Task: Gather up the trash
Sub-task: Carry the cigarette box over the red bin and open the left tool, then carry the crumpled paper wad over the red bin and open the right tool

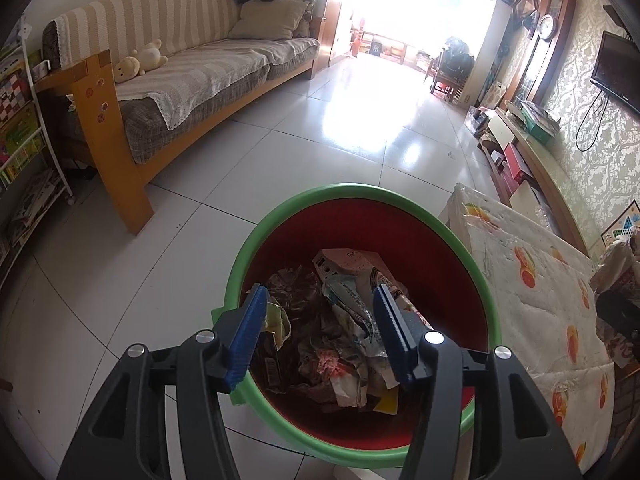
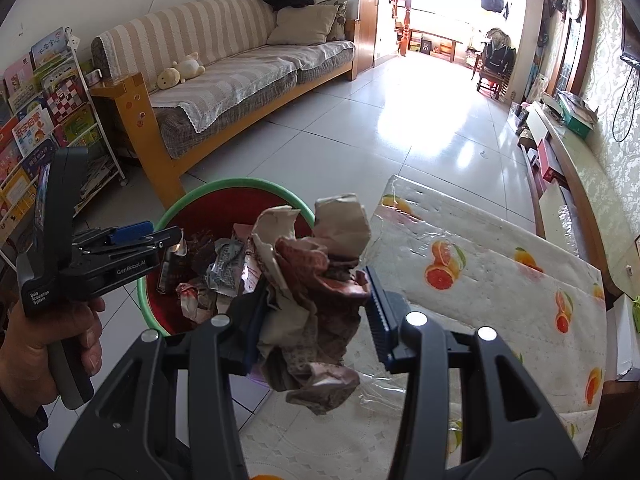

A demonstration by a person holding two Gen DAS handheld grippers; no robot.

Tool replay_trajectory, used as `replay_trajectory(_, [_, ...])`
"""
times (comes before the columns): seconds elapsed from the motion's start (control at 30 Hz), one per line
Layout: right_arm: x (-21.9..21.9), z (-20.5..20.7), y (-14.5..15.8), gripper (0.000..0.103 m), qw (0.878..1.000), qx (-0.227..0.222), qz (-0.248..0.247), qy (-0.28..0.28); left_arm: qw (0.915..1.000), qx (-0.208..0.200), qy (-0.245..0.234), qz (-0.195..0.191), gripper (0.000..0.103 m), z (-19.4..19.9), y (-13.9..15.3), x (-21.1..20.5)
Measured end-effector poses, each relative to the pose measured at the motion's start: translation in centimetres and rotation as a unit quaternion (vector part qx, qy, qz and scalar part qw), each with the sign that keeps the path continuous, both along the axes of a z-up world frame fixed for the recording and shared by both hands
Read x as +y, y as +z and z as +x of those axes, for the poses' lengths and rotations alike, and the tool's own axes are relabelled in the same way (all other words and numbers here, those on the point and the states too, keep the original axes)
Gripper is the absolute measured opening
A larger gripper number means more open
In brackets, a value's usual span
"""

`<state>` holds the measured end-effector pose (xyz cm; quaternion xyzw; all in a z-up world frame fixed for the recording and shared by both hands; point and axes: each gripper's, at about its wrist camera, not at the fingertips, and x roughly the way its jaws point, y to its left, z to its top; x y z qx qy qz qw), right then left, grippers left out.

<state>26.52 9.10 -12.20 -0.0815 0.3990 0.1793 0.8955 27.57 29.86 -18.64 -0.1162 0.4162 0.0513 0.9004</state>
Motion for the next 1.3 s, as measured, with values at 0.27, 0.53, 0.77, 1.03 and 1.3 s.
replay_trajectory(0.27, [1.9, 1.2, 0.0, 0.043, 1.000, -0.001, 0.005, 0.017, 0.9995, -0.030, 0.012, 0.006, 0.075, -2.2, 1.4, 0.6])
replay_trajectory(0.53, [5.1, 3.2, -1.0, 0.043, 0.999, -0.001, 0.005, 0.033, 0.9988, -0.039, 0.024, 0.017, 0.079, -4.1, 2.2, 1.8])
replay_trajectory(0.77, [7.3, 4.3, -2.4, 0.043, 0.999, 0.006, 0.003, 0.045, 0.9981, -0.037, 0.043, 0.024, 0.080, -5.6, 2.1, 3.5])
replay_trajectory(1.03, [8.9, 5.4, -3.9, 0.043, 0.999, 0.016, -0.001, 0.048, 0.9980, -0.031, 0.053, 0.017, 0.080, -6.0, 1.3, 4.8])
replay_trajectory(1.3, [9.4, 6.4, -5.3, 0.046, 0.999, 0.024, -0.013, 0.046, 0.9977, -0.037, 0.055, 0.014, 0.080, -5.8, 1.2, 5.2])
